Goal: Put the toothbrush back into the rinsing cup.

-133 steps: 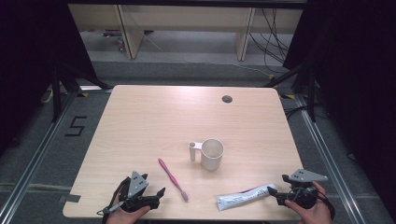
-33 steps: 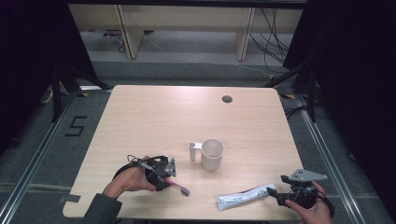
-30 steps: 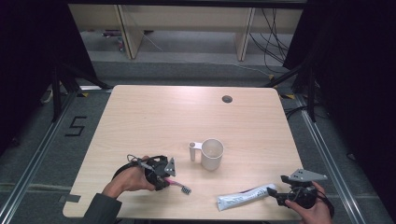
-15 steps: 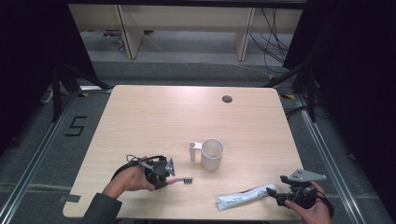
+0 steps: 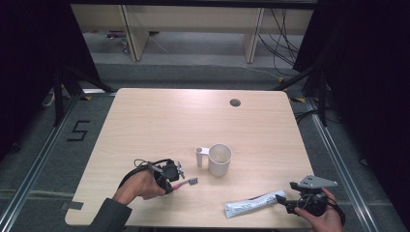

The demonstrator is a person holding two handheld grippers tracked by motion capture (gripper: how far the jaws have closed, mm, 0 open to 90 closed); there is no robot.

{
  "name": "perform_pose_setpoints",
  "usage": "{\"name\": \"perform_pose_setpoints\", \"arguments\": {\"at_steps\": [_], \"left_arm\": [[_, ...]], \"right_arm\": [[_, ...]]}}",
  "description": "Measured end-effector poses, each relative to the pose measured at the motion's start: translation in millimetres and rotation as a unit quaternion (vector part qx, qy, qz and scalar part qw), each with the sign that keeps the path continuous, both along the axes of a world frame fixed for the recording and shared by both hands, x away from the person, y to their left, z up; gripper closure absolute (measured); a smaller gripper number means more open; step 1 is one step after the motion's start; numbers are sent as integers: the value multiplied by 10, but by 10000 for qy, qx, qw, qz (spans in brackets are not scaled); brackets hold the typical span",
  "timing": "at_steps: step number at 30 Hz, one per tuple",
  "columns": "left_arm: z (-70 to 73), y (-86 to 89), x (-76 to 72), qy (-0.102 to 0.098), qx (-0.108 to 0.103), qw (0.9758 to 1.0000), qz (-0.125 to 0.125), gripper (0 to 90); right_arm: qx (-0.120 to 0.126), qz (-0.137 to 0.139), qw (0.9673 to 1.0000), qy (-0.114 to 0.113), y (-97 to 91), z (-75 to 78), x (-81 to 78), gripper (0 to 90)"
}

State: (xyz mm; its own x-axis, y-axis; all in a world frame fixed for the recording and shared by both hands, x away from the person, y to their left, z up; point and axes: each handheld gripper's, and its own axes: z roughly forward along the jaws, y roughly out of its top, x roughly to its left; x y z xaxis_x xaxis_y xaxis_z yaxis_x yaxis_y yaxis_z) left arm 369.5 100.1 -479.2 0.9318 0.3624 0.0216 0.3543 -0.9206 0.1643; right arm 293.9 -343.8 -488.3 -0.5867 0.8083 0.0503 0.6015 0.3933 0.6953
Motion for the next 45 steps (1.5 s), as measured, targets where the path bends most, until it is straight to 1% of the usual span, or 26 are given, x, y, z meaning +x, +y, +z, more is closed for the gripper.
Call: {"name": "perform_pose_setpoints", "arguments": {"at_steps": [4, 8, 9, 12, 19, 20, 22, 23, 24, 25, 26, 27, 28, 30, 31, 32, 33, 34, 35, 37, 38, 39, 41, 42, 44, 45], "left_arm": [[3, -24, -4, 1, 72, 9999, 116, 824], [3, -60, -13, -31, 179, 9998, 121, 827], [8, -70, -14, -35, 248, 9997, 81, 828], [9, -84, -26, -9, 302, 9995, 23, 829], [8, -83, -33, -72, 388, 9992, 52, 831], [15, -76, -39, -75, 370, 9993, 79, 830], [33, -70, -40, -130, 339, 9993, 122, 831], [33, -70, -40, -130, 339, 9993, 122, 831], [54, -62, -43, -195, 272, 9994, 107, 831], [71, -58, -44, -194, 250, 9994, 111, 832], [71, -58, -44, -194, 250, 9994, 111, 832], [108, -49, -57, -273, 162, 9994, 121, 832], [124, -40, -64, -247, 93, 9995, 150, 832], [163, -21, -73, -324, -50, 9994, 143, 832], [187, -7, -71, -314, -106, 9993, 148, 832], [211, 5, -74, -324, -185, 9991, 178, 832], [233, 17, -76, -390, -266, 9986, 224, 832], [233, 17, -76, -390, -266, 9986, 224, 832], [283, 40, -79, -456, -325, 9981, 243, 832], [305, 52, -84, -492, -390, 9976, 278, 832], [346, 71, -106, -528, -592, 9960, 422, 832], [346, 71, -106, -528, -592, 9960, 422, 832], [420, 121, -106, -727, -853, 9927, 450, 832], [420, 121, -106, -727, -853, 9927, 450, 831], [478, 166, -114, -909, -1122, 9878, 591, 832], [478, 166, -114, -909, -1122, 9878, 591, 832]], "right_arm": [[-5, -10, 10000, 14, 1, -2, 0, 240], [-26, -7, 10000, -23, 0, -1, 0, 240], [-5, -9, 10000, 10, 2, -2, -1, 240], [0, -14, 10000, 8, -1, -3, 0, 240], [3, -13, 10000, -1, 2, 0, -1, 240], [-26, -24, 10000, -80, -3, 1, -1, 240], [9, -44, 10000, -60, -5, 3, 0, 241], [73, -95, 9999, 35, 5, 2, -10, 240], [56, -90, 9999, 17, 1, 1, -7, 241], [-16, -43, 10000, -58, -12, 4, 0, 241], [-16, -43, 10000, -58, -12, 4, 0, 241], [66, -74, 9999, -20, 3, 4, -8, 241], [38, -52, 10000, -50, -2, 5, -3, 241], [18, -56, 10000, -59, -3, 5, -3, 240], [19, -57, 10000, -60, -3, 5, -3, 241], [21, -56, 10000, -63, -4, 6, -3, 241], [91, -113, 9999, 19, 7, 4, -12, 241], [91, -113, 9999, 19, 7, 4, -12, 241], [26, -51, 10000, -65, -10, 2, 2, 241], [27, -53, 10000, -63, -11, 3, 1, 241], [21, -76, 9999, -67, -12, 7, 2, 241], [21, -76, 9999, -67, -12, 7, 2, 241], [22, -84, 9999, -68, -11, 8, 2, 241], [28, -77, 9999, -62, -10, 8, 2, 241], [31, -90, 9999, -78, -12, 9, 2, 241], [29, -79, 9999, -58, -16, 12, 3, 241]]}}
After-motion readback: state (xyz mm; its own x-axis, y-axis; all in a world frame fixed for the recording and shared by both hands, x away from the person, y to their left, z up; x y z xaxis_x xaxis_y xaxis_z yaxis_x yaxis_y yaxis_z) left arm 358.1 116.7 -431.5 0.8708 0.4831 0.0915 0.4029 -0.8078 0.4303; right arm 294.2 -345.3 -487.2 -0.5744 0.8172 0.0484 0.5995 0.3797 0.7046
